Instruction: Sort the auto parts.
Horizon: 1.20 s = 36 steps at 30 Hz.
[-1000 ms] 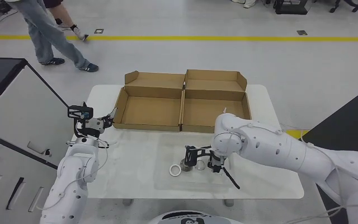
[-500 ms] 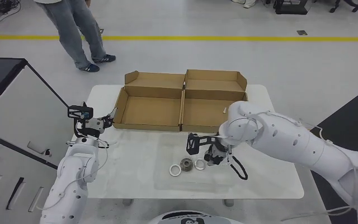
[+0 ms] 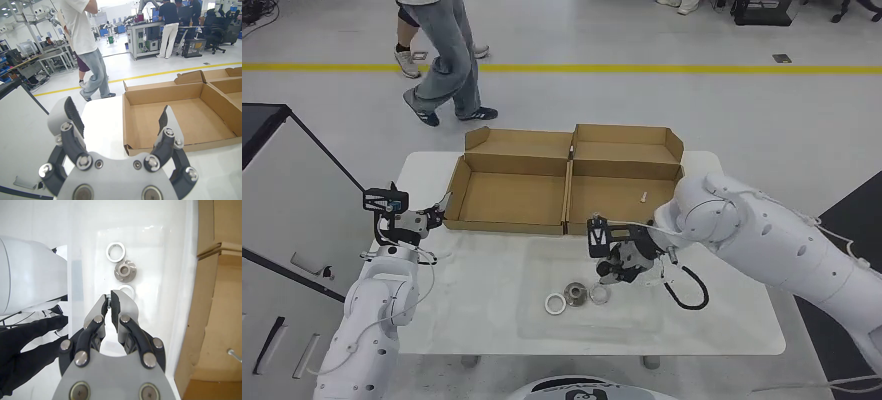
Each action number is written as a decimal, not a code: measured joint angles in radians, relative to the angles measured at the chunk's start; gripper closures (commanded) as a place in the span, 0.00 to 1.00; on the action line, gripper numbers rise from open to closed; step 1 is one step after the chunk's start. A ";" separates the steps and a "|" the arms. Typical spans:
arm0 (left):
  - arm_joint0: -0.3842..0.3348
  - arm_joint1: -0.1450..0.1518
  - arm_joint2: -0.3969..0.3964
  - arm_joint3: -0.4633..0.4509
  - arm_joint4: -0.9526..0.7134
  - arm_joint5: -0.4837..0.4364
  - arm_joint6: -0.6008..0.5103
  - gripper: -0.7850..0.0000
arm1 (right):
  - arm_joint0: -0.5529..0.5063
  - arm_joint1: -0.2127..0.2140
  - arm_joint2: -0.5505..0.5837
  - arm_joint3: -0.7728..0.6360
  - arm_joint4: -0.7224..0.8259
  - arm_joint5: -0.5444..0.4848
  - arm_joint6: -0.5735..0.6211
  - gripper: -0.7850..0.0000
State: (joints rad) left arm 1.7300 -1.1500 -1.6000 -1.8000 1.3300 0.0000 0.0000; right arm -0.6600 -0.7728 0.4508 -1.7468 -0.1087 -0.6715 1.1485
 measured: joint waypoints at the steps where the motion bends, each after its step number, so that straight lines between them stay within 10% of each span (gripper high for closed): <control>1: 0.000 0.000 0.000 0.000 0.000 0.000 0.000 0.00 | -0.007 0.004 0.007 0.004 0.001 -0.026 -0.026 1.00; 14: 0.000 0.000 0.000 0.000 0.000 0.000 0.000 0.00 | -0.082 0.079 0.070 0.090 -0.036 -0.340 -0.344 1.00; 36: 0.000 0.000 0.000 0.000 0.000 0.000 0.000 0.00 | -0.213 0.207 0.206 -0.094 -0.225 -0.341 -0.783 1.00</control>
State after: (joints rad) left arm 1.7300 -1.1500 -1.6000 -1.8000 1.3300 0.0000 0.0000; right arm -0.8727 -0.5662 0.6572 -1.8406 -0.3335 -1.0123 0.3651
